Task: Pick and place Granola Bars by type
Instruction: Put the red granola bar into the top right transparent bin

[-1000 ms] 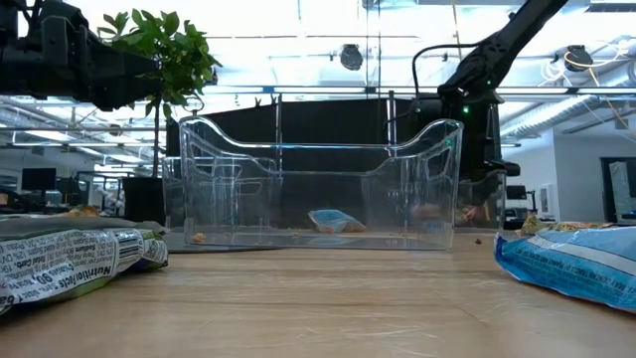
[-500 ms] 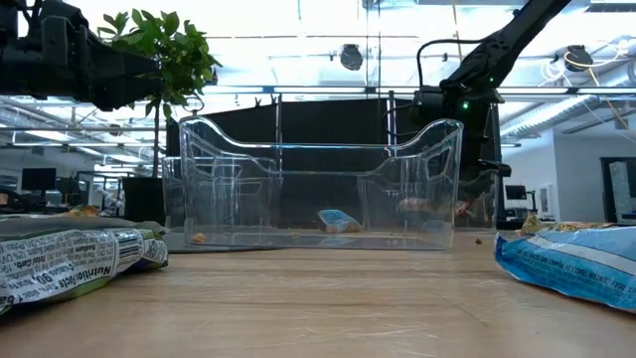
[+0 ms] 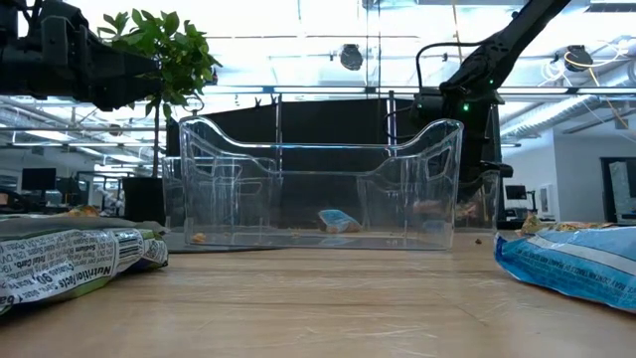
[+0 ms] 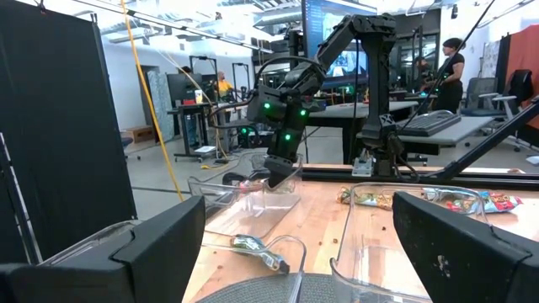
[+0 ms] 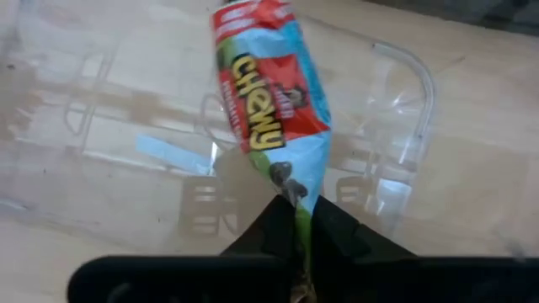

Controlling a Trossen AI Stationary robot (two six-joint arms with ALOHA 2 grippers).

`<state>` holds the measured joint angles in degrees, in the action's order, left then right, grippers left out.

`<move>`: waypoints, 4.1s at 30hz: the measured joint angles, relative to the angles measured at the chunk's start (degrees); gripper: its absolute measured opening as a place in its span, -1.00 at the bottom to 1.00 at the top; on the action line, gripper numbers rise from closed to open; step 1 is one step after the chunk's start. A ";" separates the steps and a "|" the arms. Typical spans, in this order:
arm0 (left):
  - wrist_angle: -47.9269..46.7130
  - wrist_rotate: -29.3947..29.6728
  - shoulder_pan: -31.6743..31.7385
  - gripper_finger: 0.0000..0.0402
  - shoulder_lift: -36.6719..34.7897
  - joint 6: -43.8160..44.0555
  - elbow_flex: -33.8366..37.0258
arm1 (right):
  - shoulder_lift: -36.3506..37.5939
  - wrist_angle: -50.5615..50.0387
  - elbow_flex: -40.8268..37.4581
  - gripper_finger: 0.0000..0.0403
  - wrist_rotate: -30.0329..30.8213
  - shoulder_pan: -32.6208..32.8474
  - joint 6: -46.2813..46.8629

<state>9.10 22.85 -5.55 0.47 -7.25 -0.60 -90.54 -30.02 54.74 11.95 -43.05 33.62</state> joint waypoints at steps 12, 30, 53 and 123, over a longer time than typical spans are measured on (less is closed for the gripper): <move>0.00 0.00 -0.02 0.89 0.00 0.00 0.00 | 0.09 6.26 0.07 -0.40 -3.49 0.00 -1.55; 0.00 0.01 0.00 0.89 0.00 0.00 0.00 | 5.50 12.95 0.07 0.36 -9.38 0.00 0.51; 0.00 0.02 -0.02 0.89 0.00 0.00 -0.02 | 22.51 14.79 0.13 0.19 -15.41 0.50 -6.68; 0.02 0.02 0.00 0.89 0.00 0.00 -0.02 | 19.51 7.41 21.81 0.25 -13.68 58.70 15.18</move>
<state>9.12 22.87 -5.55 0.47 -7.25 -0.62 -71.03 -22.61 76.55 -1.74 15.65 48.80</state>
